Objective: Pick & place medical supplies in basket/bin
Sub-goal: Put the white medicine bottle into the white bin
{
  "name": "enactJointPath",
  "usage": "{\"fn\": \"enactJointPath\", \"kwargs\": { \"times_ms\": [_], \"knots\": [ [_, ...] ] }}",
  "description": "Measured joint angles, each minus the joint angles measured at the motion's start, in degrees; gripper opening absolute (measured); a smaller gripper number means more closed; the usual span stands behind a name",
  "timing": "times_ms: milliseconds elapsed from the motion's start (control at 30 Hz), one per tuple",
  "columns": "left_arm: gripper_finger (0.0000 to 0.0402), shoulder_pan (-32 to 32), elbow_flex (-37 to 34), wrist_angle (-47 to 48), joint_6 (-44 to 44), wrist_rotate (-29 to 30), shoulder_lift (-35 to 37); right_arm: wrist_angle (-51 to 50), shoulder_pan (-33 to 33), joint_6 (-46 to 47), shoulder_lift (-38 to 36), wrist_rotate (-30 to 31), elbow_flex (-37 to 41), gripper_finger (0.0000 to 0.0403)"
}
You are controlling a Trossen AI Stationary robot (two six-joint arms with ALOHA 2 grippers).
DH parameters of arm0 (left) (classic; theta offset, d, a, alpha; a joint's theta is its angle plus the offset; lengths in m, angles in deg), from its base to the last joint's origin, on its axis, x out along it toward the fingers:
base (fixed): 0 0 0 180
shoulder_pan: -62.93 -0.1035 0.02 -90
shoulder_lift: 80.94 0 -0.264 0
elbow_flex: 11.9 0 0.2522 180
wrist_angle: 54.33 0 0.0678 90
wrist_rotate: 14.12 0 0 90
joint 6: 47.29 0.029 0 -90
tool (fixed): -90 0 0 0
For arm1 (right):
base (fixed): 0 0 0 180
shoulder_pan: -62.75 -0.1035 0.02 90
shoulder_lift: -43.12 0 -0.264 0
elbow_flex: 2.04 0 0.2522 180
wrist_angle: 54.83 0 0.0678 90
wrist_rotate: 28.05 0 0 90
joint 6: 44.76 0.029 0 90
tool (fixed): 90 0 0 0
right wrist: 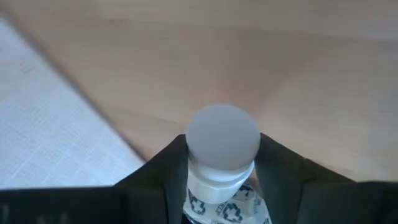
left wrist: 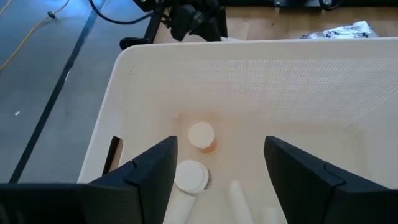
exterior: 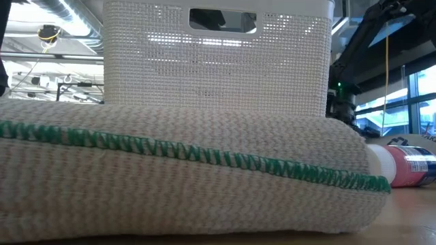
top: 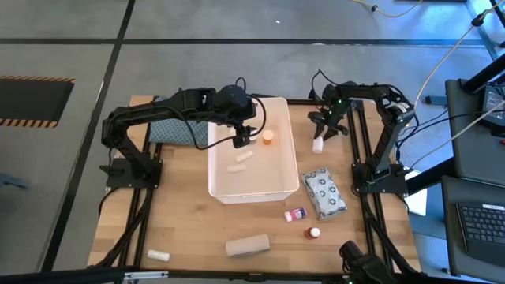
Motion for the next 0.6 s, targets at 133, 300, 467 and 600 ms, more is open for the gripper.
{"fn": "enactJointPath", "kwargs": {
  "times_ms": [133,300,467,600],
  "knots": [
    [0.0235,-0.2,0.0,0.0,0.02,0.33,0.0,-0.65,-0.02,-3.22,-4.16,-1.52,-1.7,0.0159],
    [0.0235,-0.22,0.0,0.01,1.75,0.37,0.0,-1.36,-0.02,-5.12,-11.66,-1.82,-5.8,0.0159],
    [0.0235,-0.22,0.0,0.0,2.16,0.37,0.0,-1.33,-0.75,-5.23,-21.25,-2.27,-12.86,0.0159],
    [0.0235,-0.22,0.0,0.02,2.05,0.37,0.0,1.11,-4.04,-6.48,-28.89,-2.24,-19.54,0.0159]
  ]
}}
